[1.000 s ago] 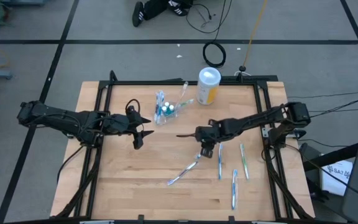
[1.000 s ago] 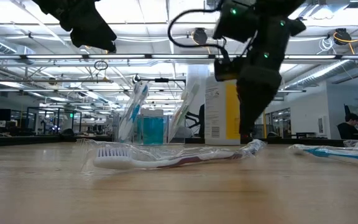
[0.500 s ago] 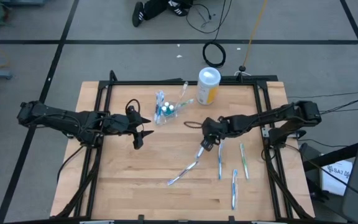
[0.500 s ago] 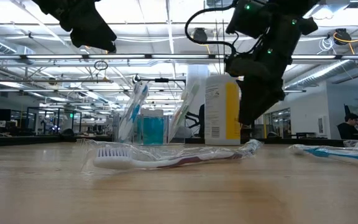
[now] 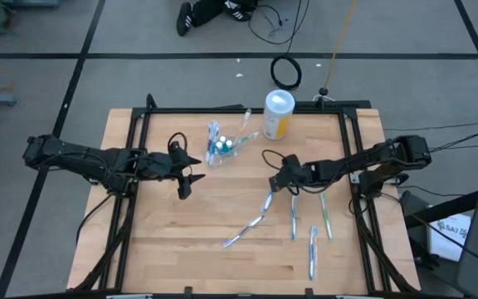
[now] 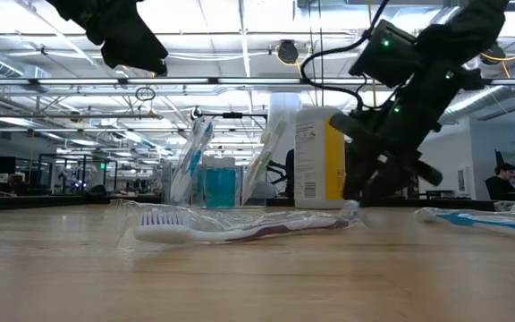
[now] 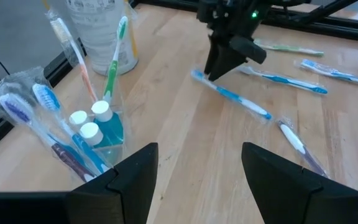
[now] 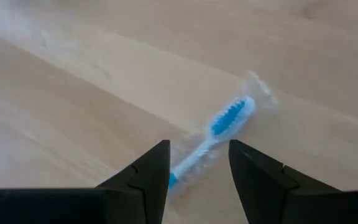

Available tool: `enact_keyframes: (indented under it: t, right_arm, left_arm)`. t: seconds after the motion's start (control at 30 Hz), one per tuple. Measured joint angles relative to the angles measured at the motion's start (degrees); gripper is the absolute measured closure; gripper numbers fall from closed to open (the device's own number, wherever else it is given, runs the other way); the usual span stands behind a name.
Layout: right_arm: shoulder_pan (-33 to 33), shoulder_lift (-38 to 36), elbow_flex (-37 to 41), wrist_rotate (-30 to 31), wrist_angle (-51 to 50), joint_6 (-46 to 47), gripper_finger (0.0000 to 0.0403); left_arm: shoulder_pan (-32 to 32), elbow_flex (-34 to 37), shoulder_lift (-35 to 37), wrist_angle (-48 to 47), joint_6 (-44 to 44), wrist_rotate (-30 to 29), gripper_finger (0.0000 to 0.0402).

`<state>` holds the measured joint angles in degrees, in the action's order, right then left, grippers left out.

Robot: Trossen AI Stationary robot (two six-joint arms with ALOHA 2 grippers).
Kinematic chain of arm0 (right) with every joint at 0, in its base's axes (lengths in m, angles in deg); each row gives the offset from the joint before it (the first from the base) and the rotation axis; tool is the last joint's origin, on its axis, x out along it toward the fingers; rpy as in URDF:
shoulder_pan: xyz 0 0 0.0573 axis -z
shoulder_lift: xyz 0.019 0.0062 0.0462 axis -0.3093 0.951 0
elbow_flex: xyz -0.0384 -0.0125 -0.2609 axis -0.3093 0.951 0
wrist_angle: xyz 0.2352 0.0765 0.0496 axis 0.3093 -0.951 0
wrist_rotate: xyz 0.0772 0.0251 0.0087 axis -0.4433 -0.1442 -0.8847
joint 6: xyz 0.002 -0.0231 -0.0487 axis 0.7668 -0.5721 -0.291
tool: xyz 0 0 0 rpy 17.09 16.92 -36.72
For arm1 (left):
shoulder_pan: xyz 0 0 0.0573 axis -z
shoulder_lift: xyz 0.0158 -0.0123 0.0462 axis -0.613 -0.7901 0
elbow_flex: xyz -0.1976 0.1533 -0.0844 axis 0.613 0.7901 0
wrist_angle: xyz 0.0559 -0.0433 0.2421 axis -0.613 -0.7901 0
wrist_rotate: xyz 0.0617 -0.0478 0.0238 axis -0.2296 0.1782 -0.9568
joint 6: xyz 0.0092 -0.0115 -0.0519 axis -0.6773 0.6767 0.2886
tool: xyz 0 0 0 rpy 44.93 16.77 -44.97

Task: Pick & Place toothbrushing station
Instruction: Put the blue toothbrush into the transparent organizer

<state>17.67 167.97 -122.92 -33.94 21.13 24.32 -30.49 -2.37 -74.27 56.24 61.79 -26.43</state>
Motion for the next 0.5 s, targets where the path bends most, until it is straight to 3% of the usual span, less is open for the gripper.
enact_keyframes:
  t: [0.5]
  right_arm:
    - [1.5,0.0,3.0,-0.8,7.3,-1.4,0.0248]
  left_arm:
    - [0.0,0.0,0.0,1.2,-1.0,0.0,0.0162]
